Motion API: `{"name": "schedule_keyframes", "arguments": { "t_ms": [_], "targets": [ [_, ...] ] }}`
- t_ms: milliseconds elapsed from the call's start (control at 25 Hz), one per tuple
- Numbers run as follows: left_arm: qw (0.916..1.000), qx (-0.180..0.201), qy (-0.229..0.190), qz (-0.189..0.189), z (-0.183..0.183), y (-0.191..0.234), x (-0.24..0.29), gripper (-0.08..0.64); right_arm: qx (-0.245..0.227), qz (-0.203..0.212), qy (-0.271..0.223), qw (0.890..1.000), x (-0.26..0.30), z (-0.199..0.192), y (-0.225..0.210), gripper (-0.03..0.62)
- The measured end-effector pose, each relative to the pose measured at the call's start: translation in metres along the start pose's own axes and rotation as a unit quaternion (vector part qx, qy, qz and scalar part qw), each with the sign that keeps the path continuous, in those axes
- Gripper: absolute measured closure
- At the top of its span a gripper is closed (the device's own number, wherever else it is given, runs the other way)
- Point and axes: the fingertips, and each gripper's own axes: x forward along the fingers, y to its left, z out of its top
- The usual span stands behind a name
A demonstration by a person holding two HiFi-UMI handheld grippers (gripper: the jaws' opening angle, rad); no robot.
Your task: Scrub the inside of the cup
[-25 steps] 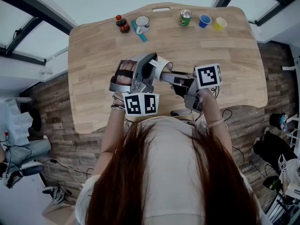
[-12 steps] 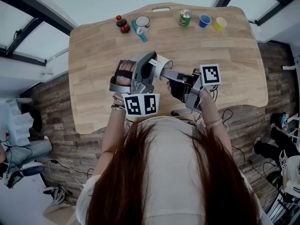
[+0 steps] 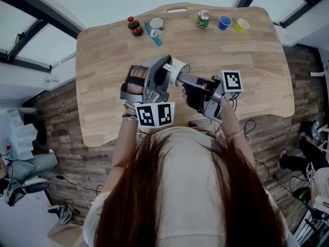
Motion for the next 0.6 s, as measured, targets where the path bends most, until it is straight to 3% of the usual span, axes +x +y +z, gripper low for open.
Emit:
{"name": "schedule_keyframes", "arguments": {
  "t_ms": [240,440,600],
  "targets": [
    [0.9999,-0.012,-0.001,-0.012,-0.0016,-0.0011,0.0015,0.537,-0.095,-0.053,0.030,0.994,0.0018,-0.0013,0.0007,0.474],
    [0.9996,-0.016,-0.002,-0.022,-0.0004,-0.0026,0.0015,0.537,-0.199,-0.096,0.058,0.974,0.0026,-0.0050,0.0038,0.476],
    [0.9995,-0.021,-0.005,-0.024,0.0011,-0.0027,0.0014,0.537,-0.245,-0.124,0.074,0.959,0.0005,-0.0082,0.0018,0.477]
  ]
}}
